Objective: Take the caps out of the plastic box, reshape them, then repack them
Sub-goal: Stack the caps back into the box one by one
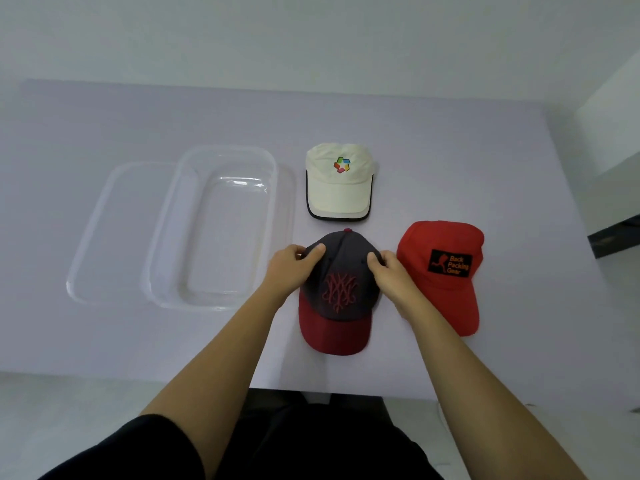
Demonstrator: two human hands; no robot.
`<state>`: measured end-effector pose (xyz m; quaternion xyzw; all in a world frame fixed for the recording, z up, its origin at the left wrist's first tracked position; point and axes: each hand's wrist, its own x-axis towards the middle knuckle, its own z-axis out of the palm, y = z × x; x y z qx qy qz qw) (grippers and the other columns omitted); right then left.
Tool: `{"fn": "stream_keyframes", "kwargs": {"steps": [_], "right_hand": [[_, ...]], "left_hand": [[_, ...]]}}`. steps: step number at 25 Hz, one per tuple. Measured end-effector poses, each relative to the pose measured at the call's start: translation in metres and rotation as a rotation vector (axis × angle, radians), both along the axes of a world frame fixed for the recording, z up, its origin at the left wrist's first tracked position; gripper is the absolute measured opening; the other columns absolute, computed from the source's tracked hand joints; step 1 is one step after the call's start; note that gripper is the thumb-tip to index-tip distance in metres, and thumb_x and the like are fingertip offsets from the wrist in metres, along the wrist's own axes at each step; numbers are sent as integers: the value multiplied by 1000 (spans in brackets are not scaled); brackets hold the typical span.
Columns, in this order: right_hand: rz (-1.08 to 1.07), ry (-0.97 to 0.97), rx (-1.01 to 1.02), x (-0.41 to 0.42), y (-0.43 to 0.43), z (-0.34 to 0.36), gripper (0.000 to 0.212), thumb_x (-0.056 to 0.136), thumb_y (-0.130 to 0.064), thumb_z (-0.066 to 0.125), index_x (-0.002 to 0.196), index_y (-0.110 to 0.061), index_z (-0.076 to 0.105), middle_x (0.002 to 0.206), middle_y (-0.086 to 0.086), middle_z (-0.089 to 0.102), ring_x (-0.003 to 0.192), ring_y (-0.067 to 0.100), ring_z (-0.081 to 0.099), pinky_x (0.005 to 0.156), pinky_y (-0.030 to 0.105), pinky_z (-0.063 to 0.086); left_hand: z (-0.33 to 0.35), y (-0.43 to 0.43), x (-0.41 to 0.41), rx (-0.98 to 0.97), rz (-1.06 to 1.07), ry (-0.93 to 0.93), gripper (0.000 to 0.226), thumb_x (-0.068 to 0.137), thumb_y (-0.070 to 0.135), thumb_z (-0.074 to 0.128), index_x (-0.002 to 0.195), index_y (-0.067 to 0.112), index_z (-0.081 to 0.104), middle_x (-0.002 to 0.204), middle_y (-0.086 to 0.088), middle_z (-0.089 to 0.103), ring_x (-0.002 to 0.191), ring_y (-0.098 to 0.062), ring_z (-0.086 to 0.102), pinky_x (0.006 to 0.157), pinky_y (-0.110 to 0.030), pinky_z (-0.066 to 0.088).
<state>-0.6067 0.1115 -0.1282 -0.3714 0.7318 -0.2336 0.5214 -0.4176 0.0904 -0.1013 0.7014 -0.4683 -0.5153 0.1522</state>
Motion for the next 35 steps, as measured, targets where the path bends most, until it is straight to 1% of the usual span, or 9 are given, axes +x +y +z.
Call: {"fn": "stream_keyframes", "kwargs": {"steps": [3, 6, 9, 14, 18, 22, 27, 31, 35], "right_hand": [[-35, -178, 32, 4, 8, -8, 48, 85, -56, 51, 113, -19, 44, 112, 1, 57, 104, 18, 57, 93, 39, 48], [-156, -335, 6, 5, 14, -15, 38, 89, -45, 55, 113, -16, 48, 119, 7, 60, 109, 21, 59, 100, 44, 47], [-243, -517, 7, 8, 18, -6, 28, 94, -31, 51, 117, -13, 50, 125, 10, 60, 112, 22, 59, 102, 43, 46], [-255, -618, -97, 10, 14, 34, 30, 96, -24, 48, 121, -8, 51, 123, 11, 62, 110, 20, 61, 93, 35, 51], [-226, -631, -183, 34, -2, 81, 23, 95, -27, 48, 112, -12, 54, 115, 7, 65, 104, 18, 64, 89, 35, 53], [-222, -677, -274, 79, -22, 102, 50, 96, -50, 31, 128, -15, 47, 131, 4, 56, 121, 18, 53, 102, 38, 43], [31, 54, -178, 159, -9, 58, 51, 97, -39, 41, 141, -15, 33, 145, 5, 41, 132, 23, 41, 105, 33, 33], [110, 109, -61, 202, 3, 31, 55, 98, -36, 36, 146, -12, 24, 145, 12, 42, 131, 31, 42, 104, 36, 34], [87, 269, -68, 216, 6, 23, 44, 98, -17, 33, 140, -9, 29, 111, 17, 62, 104, 37, 59, 82, 39, 47]], "left_hand": [[-6, 8, -5, 133, 33, 193, 52, 83, 54, 60, 115, 15, 53, 116, -1, 57, 98, -17, 58, 76, -32, 49], [-4, 9, -6, 224, 98, 395, 41, 87, 43, 61, 118, 17, 53, 114, 1, 62, 97, -13, 58, 78, -33, 43], [-1, 5, -1, 248, 94, 466, 41, 87, 39, 62, 122, 20, 53, 115, 3, 62, 102, -17, 57, 88, -48, 39], [31, -9, 11, 279, -16, 501, 40, 85, 37, 64, 120, 18, 58, 120, -7, 63, 111, -31, 58, 95, -71, 36], [82, -30, 35, 210, -140, 469, 26, 90, 35, 58, 107, 17, 66, 105, -11, 69, 95, -33, 64, 84, -66, 44], [119, -56, 97, 76, -147, 401, 25, 91, 33, 56, 106, 16, 66, 103, -16, 68, 90, -36, 64, 78, -67, 47], [118, -84, 188, 33, -81, 298, 23, 92, 36, 54, 103, 19, 65, 111, -11, 65, 95, -32, 63, 73, -62, 52], [85, -96, 208, 91, -87, 267, 33, 92, 37, 55, 117, 17, 61, 122, -12, 61, 104, -34, 60, 80, -65, 48], [50, -96, 203, 188, -103, 229, 35, 93, 38, 54, 122, 19, 57, 127, -13, 57, 105, -36, 57, 82, -62, 45]]}}
